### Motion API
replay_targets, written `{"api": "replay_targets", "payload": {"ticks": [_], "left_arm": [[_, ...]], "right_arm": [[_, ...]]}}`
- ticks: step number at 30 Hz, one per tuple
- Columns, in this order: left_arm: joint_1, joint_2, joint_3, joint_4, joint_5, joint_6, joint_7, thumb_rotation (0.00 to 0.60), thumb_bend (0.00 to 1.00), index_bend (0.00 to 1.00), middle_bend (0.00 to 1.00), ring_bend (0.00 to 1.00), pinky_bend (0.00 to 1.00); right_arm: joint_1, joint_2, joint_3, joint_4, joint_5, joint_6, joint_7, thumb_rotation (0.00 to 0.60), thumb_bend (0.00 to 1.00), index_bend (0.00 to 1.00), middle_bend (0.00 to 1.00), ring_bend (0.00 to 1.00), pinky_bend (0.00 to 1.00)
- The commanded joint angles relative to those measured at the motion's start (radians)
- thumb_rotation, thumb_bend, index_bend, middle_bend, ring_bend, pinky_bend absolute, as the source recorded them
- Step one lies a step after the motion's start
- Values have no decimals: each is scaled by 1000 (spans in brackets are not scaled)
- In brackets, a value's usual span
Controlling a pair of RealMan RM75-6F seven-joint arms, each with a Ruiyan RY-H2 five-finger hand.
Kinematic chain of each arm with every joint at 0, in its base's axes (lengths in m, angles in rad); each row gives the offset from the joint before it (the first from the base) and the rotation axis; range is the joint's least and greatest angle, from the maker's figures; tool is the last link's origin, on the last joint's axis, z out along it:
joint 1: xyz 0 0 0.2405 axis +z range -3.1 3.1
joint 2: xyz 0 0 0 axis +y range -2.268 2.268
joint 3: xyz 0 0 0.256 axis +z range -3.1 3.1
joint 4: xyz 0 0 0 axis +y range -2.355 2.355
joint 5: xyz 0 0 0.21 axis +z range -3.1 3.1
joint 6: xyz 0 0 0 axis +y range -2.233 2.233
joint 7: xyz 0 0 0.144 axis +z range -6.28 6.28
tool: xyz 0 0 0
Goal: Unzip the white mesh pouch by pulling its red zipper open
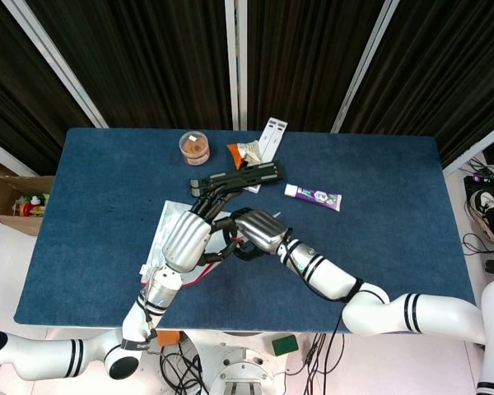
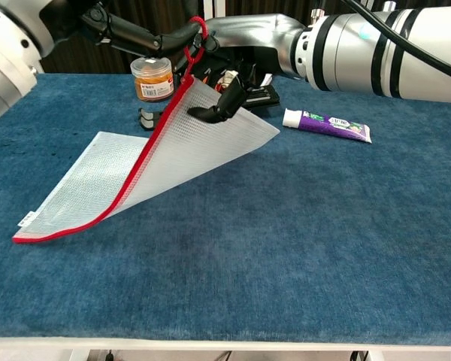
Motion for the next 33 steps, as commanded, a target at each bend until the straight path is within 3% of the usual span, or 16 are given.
{"api": "replay_targets", "payload": {"ticks": [1,12,22,33], "left_arm": [[17,5,11,-2,1,16,-10,600,398,643,106,12,126],[102,-4,78,39,20,88,-76,600,396,643,106,12,126],[155,-43,81,95,12,136,-108,600,395,650,106,9,91],[180,-59,77,103,-11,122,-110,600,395,656,106,2,78]], "right_arm": [[5,-8,10,1,18,12,0,600,494,750,443,236,260],[5,-27,32,1,76,54,9,600,513,792,444,236,259],[3,-23,43,-3,96,63,25,600,516,800,444,236,259],[-19,-56,57,-1,108,127,49,600,539,801,444,235,259]]}}
